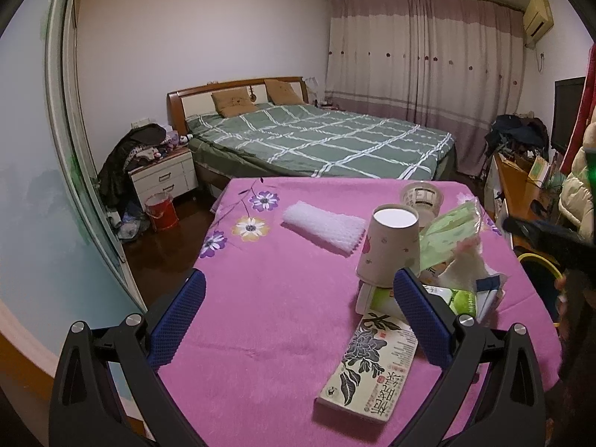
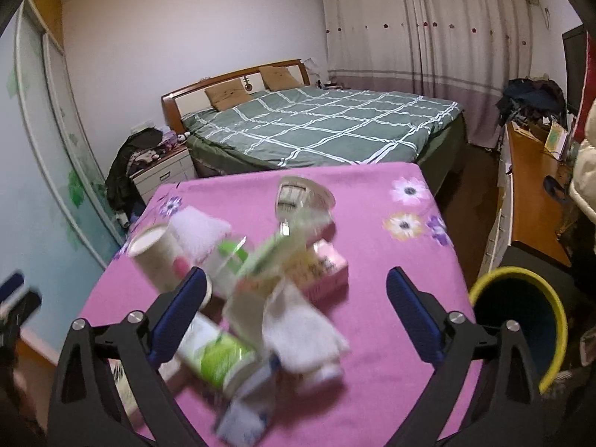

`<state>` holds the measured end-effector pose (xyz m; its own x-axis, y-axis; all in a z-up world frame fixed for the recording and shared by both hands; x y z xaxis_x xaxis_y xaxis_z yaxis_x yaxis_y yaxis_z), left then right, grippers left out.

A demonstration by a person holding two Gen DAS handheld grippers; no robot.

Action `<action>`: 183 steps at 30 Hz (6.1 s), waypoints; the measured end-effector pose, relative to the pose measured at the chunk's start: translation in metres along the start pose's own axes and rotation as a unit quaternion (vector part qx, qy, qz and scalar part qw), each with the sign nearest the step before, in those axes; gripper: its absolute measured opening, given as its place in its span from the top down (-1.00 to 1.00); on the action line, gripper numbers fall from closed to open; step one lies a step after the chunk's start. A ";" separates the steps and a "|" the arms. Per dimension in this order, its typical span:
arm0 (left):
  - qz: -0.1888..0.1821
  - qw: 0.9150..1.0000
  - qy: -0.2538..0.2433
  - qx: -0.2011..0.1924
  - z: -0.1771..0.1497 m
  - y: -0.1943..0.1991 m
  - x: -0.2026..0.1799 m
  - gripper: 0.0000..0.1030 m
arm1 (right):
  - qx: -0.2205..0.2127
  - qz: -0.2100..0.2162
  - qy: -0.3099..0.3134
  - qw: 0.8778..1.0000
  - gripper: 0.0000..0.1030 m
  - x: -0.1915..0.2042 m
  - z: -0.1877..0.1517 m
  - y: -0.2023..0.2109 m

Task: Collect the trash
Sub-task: 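Grasp the clear plastic bag on the table with the right gripper, then carry the plastic bag over the yellow bin and open the right gripper, then grasp the white paper cup with the left gripper, then carry the paper cup over the yellow bin and open the left gripper, then grasp the white cloth on the table with the right gripper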

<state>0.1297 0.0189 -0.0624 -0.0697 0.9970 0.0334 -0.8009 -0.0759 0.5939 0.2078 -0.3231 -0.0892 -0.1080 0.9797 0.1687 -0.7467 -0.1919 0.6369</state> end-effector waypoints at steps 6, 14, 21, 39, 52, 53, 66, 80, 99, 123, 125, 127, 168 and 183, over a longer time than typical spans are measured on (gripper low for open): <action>-0.005 1.000 0.001 0.021 -0.004 -0.021 0.000 -0.93 | 0.042 -0.015 -0.013 0.999 -0.48 0.000 0.017 -0.056; -0.013 0.999 0.008 0.035 -0.009 -0.038 -0.001 -0.93 | 0.078 -0.012 -0.010 0.997 0.01 0.006 0.020 -0.089; -0.017 0.999 0.003 0.037 -0.012 -0.043 -0.006 -0.93 | 0.049 0.019 -0.015 0.998 0.59 0.021 0.030 -0.080; -0.043 0.998 -0.014 0.049 -0.017 -0.047 -0.025 -0.93 | -0.081 -0.010 -0.021 0.996 0.66 -0.023 0.068 0.048; -0.060 0.996 -0.026 0.054 -0.015 -0.057 -0.055 -0.93 | 0.001 -0.214 -0.155 0.965 0.65 -0.240 -0.014 0.032; -0.060 0.996 -0.028 0.054 -0.015 -0.057 -0.056 -0.93 | 0.011 -0.220 -0.160 0.962 0.65 -0.249 -0.021 0.025; -0.064 0.995 -0.040 0.066 -0.013 -0.071 -0.072 -0.93 | 0.046 -0.251 -0.188 0.948 0.07 -0.291 -0.056 -0.008; -0.034 0.997 -0.050 0.056 0.010 -0.128 -0.101 -0.93 | -0.036 -0.144 -0.089 0.985 -0.19 -0.154 -0.032 -0.021; -0.072 0.993 -0.018 0.088 0.019 -0.167 -0.111 -0.35 | -0.074 -0.182 -0.025 0.980 -0.89 -0.123 -0.037 -0.013; -0.192 0.967 -0.168 0.005 0.070 -0.052 -0.275 -0.24 | -0.099 -0.254 -0.120 0.955 -0.89 -0.233 -0.093 0.121; -0.212 0.960 -0.185 0.012 0.065 -0.052 -0.308 -0.24 | -0.096 -0.260 -0.131 0.952 -0.89 -0.245 -0.102 0.132; -0.234 0.950 -0.204 0.024 0.056 -0.055 -0.346 -0.24 | -0.093 -0.275 -0.136 0.947 -0.89 -0.256 -0.111 0.140; -0.090 0.992 -0.082 0.013 0.013 -0.021 -0.133 -0.90 | -0.024 -0.151 -0.100 0.983 -0.89 -0.168 -0.117 0.087; -0.041 0.999 0.005 0.013 -0.017 -0.022 -0.007 -0.91 | 0.037 0.013 0.052 0.998 -0.48 0.011 -0.045 0.000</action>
<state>0.1378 0.0131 -0.0899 -0.0095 0.9997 -0.0239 -0.7883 0.0072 0.6152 0.1772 -0.3094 -0.1215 -0.1973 0.9741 0.1104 -0.6926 -0.2182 0.6875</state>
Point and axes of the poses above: each gripper's, at about its wrist camera, not at the fingertips, and y roughly against the way its jaws point, x to its left, z to its top, the point moved 7 cm from there along -y, roughly the way its jaws point, and after that the axes turned 3 degrees about x, right-handed, at the moved point
